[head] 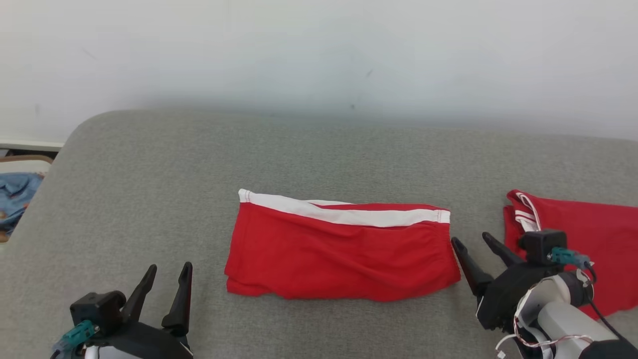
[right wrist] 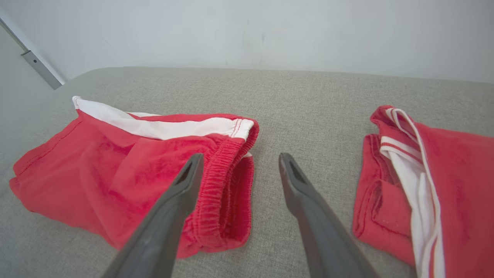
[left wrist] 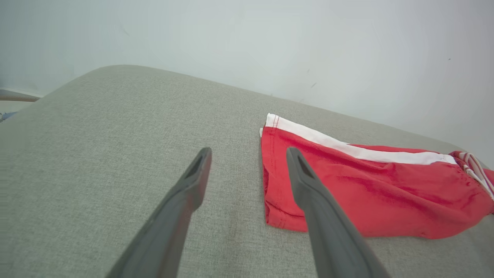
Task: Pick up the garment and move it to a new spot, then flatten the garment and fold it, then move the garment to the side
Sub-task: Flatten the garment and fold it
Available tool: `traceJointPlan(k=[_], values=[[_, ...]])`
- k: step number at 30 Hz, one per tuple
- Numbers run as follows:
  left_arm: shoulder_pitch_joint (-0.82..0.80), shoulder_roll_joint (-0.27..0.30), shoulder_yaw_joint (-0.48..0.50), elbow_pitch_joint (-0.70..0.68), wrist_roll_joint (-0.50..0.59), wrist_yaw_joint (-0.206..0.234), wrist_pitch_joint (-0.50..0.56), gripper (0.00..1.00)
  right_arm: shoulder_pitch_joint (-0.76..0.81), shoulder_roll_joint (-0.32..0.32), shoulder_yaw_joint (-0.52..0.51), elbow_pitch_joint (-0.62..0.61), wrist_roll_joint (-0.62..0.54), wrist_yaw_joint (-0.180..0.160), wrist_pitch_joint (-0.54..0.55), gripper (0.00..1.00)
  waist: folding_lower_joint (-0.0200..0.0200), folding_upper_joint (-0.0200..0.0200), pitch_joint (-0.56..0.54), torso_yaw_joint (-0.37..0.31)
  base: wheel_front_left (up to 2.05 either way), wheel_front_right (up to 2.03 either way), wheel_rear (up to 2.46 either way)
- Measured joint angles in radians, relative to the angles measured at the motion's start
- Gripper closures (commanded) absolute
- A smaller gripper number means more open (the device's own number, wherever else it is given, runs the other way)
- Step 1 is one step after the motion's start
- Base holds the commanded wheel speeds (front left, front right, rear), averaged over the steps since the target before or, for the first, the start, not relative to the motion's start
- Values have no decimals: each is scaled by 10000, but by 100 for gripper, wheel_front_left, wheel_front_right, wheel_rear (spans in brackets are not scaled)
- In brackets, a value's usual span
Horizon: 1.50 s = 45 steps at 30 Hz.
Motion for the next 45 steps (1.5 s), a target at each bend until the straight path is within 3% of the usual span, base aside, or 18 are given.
traceJointPlan(k=[4,18,21,26,27,28,29,30,40,45], values=[[168,-50,255,-464,238,10,0,0,-275,71,-121,278,81,-2,92,0,0,-1,32,249,0,0,0],[971,-617,1358,-1546,1498,10,-2,0,-889,362,709,1946,-61,-163,1946,0,0,0,215,1067,0,0,0],[1083,-738,1415,-1758,1682,10,-12,0,-1139,479,980,2573,-59,-318,2907,0,1,0,259,1162,0,0,0],[1258,-775,1473,-1954,1822,12,-13,0,-1346,560,1110,2895,-35,-353,3630,0,0,0,255,1191,0,0,0],[1290,-794,1501,-2000,1918,12,-13,0,-1376,589,1106,2928,-13,-353,3735,15,1,-1,254,1193,0,0,0],[1297,-828,1567,-2079,2013,12,-13,0,-1446,629,1112,2978,-13,-343,3925,72,1,0,251,1192,0,0,0],[1316,-834,1609,-2121,2042,12,-13,0,-1461,662,1110,2993,-8,-339,3975,72,0,0,252,1186,0,0,0],[1316,-834,1609,-2121,2042,12,-13,0,-1461,662,1110,2993,-8,-339,3975,100,0,0,252,1186,0,0,0],[1705,-884,2002,-2370,2186,12,-13,0,-1666,842,947,3024,159,15,3806,100,1,0,273,844,0,0,0],[1708,-938,2042,-2441,2228,12,-13,0,-1688,311,759,3196,157,25,3498,100,1,0,256,582,0,0,0]])
